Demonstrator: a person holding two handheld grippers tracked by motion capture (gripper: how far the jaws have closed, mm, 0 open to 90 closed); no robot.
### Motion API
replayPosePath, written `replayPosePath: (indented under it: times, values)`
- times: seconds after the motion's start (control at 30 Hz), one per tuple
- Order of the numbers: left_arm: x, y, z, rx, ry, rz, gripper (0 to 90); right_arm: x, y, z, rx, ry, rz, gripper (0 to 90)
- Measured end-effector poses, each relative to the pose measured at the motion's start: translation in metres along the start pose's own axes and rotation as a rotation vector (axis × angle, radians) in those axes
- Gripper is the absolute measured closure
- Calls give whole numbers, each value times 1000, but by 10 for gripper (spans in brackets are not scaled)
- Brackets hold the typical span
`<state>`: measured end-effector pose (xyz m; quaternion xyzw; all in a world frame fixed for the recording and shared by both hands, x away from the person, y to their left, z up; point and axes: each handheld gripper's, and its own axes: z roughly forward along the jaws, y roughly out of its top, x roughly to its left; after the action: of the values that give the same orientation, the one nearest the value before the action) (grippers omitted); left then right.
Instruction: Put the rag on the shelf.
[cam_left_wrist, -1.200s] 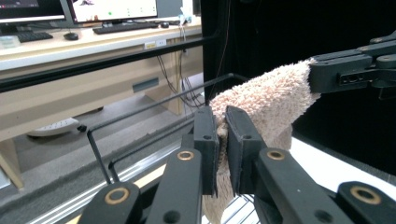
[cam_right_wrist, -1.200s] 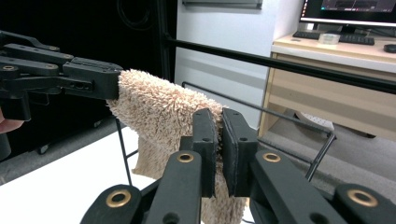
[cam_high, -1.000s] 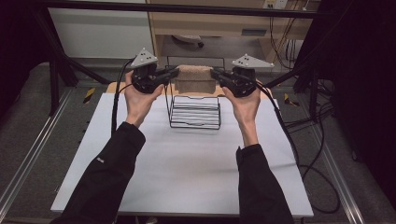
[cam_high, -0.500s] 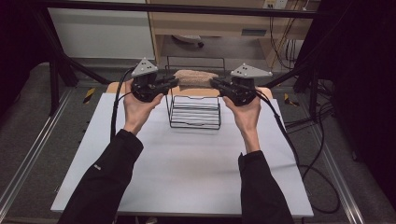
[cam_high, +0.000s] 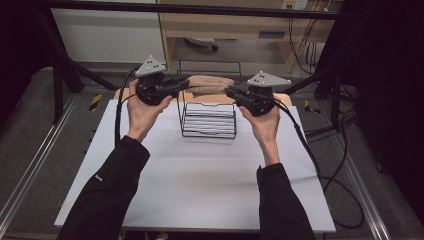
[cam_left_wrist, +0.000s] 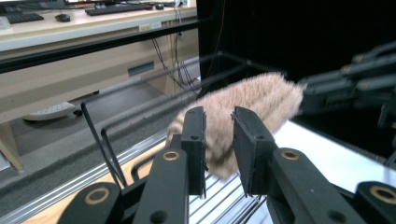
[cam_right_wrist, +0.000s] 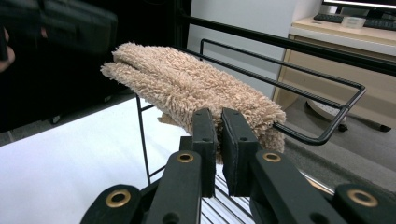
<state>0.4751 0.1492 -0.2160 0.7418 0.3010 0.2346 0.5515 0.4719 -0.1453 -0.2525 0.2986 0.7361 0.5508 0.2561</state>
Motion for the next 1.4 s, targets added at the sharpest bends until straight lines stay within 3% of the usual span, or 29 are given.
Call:
replayPosePath:
  times: [0.3,0.47,0.73,0.97,1.2,1.4]
  values:
    - [-1,4,24,77,-23,-39,852,0,-1,-1,3,12,-11,840]
    - [-3,-5,27,113,-31,-20,896,0,-2,-2,7,15,-18,825]
    - [-3,-15,28,129,-32,-9,898,2,-2,-5,25,25,-15,768]
    - [-5,-21,34,143,-27,7,899,3,4,-12,-10,37,9,702]
    - [-3,-27,35,153,-24,15,899,6,3,-3,55,49,26,872]
    - [-2,-31,39,154,-19,9,898,1,-12,7,92,13,73,890]
